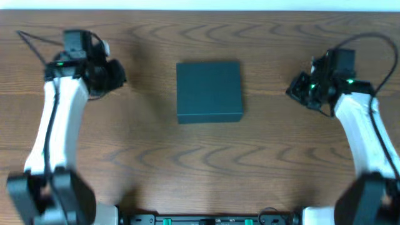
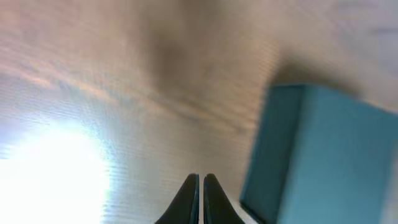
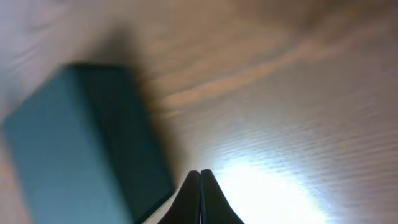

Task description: Pack container

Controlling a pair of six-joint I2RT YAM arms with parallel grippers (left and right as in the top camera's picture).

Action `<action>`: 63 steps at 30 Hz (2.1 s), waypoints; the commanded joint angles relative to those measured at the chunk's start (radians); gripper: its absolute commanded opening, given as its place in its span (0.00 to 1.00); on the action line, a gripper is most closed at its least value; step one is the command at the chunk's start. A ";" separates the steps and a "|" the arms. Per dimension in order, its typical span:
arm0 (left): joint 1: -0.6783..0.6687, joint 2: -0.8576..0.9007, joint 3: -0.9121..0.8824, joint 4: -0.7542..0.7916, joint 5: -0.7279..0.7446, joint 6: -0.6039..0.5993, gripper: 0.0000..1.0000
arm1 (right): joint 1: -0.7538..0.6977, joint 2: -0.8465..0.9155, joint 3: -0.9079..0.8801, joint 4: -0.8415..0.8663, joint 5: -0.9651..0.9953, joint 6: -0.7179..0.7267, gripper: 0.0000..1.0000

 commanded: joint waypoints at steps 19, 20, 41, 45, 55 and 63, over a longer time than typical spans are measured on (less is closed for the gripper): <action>-0.002 -0.830 0.254 -0.729 0.060 0.342 0.09 | 0.019 -0.855 0.293 -0.787 0.140 -0.345 0.04; -0.002 -0.880 0.244 -0.743 0.051 0.354 0.19 | 0.019 -0.906 0.284 -0.793 0.140 -0.346 0.12; -0.002 -1.133 -0.804 0.552 -0.091 -0.008 0.95 | 0.019 -1.153 -0.645 0.370 0.007 -0.408 0.99; -0.002 -1.100 -0.966 0.745 -0.049 -0.078 0.96 | 0.019 -1.130 -0.774 0.432 0.005 -0.390 0.99; 0.000 -1.100 -1.274 1.199 -0.053 -0.205 0.95 | 0.018 -1.135 -1.032 0.859 -0.113 -0.397 0.99; -0.001 -1.098 -1.415 1.300 -0.069 -0.115 0.95 | 0.018 -1.135 -1.170 1.001 -0.081 -0.391 0.99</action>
